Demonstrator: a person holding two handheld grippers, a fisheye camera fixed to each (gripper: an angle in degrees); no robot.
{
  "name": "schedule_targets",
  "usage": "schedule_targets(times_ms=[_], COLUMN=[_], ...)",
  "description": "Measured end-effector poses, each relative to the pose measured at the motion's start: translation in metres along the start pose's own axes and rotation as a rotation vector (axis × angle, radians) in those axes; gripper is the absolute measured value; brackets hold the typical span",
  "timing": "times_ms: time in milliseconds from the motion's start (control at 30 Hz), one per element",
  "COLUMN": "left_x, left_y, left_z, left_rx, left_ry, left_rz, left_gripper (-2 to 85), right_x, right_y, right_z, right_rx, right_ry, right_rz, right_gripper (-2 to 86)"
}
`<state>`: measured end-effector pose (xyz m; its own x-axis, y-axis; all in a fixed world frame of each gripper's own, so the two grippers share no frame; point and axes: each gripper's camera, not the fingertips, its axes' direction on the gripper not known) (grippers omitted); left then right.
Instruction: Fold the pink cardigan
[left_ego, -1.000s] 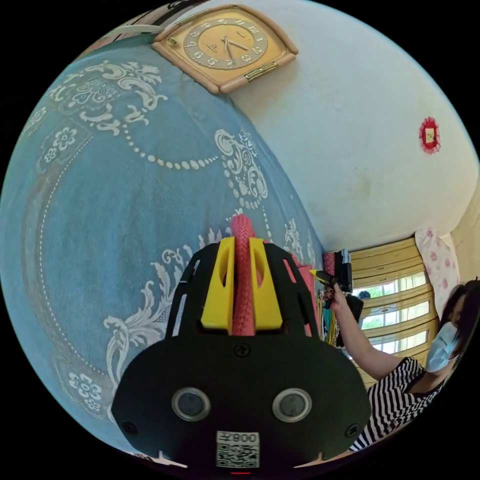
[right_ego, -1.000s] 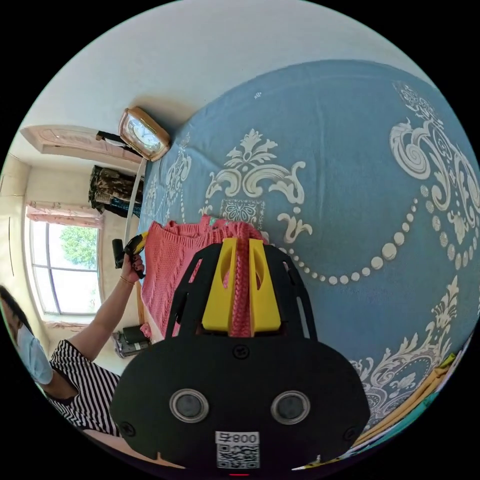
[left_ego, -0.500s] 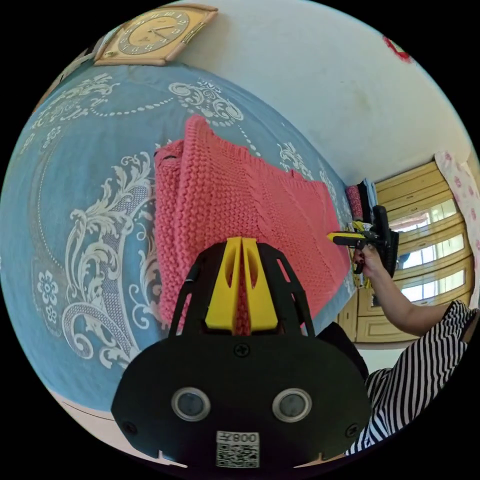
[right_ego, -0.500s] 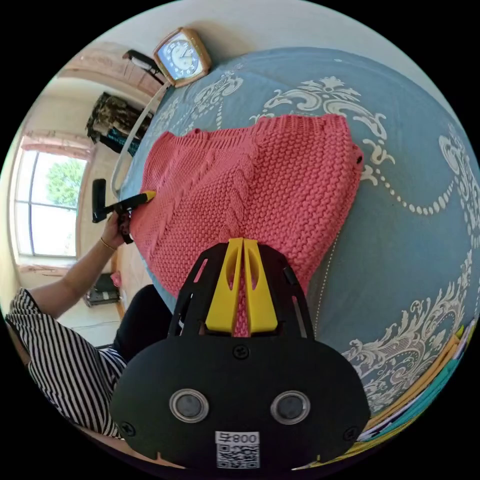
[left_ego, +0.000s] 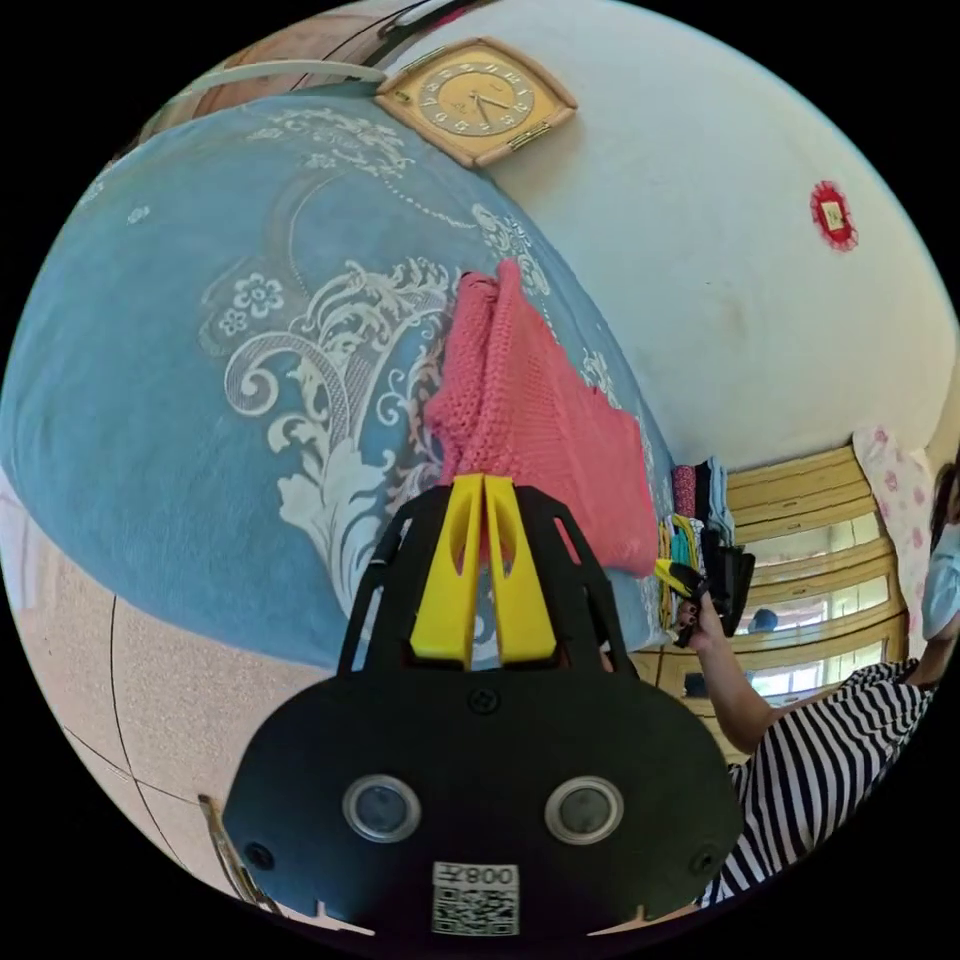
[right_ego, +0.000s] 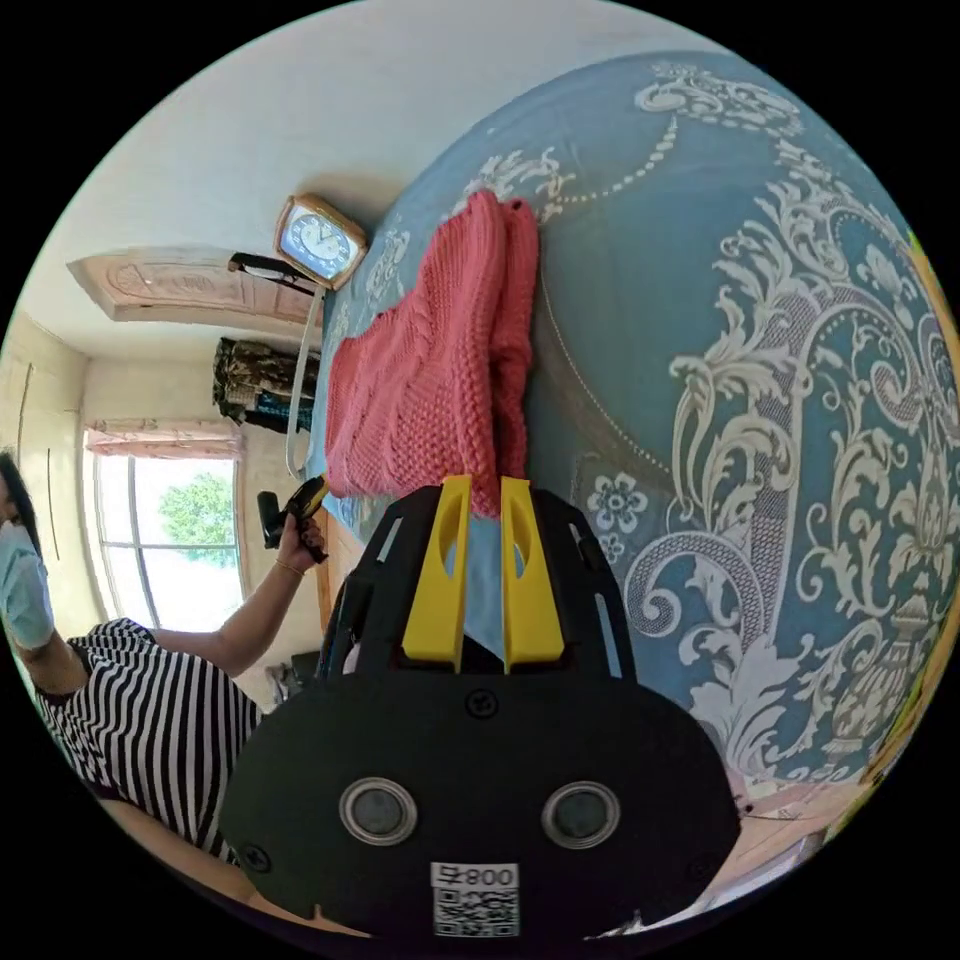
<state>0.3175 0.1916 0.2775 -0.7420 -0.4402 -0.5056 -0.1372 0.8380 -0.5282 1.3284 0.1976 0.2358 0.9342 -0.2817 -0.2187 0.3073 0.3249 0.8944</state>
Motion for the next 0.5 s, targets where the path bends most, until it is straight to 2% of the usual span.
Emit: schedule_targets(times_ms=[67,200,333,500], left_x=[-0.01,-0.009,-0.035,-0.053], left_y=[0.004,0.008,0.029,0.045], left_z=[-0.012,-0.053,-0.091,-0.078], left_rx=[0.004,0.075,0.158,0.075], left_ry=[0.035,0.026,0.068,0.168], left_rz=[-0.055,-0.059,-0.16,-0.228], left_gripper=[1.5,4.5,9.2,12.1], right_x=[-0.007,-0.043,-0.119,-0.23], right_y=[0.001,0.004,-0.005,-0.05], right_z=[0.02,0.014,0.024,0.078], right_rx=[-0.071,0.012,0.039,-0.064], right_ry=[0.007,0.013,0.131,0.318], right_rz=[0.039,0.017,-0.119,-0.292], right_gripper=[5.6,6.2,8.2,9.4])
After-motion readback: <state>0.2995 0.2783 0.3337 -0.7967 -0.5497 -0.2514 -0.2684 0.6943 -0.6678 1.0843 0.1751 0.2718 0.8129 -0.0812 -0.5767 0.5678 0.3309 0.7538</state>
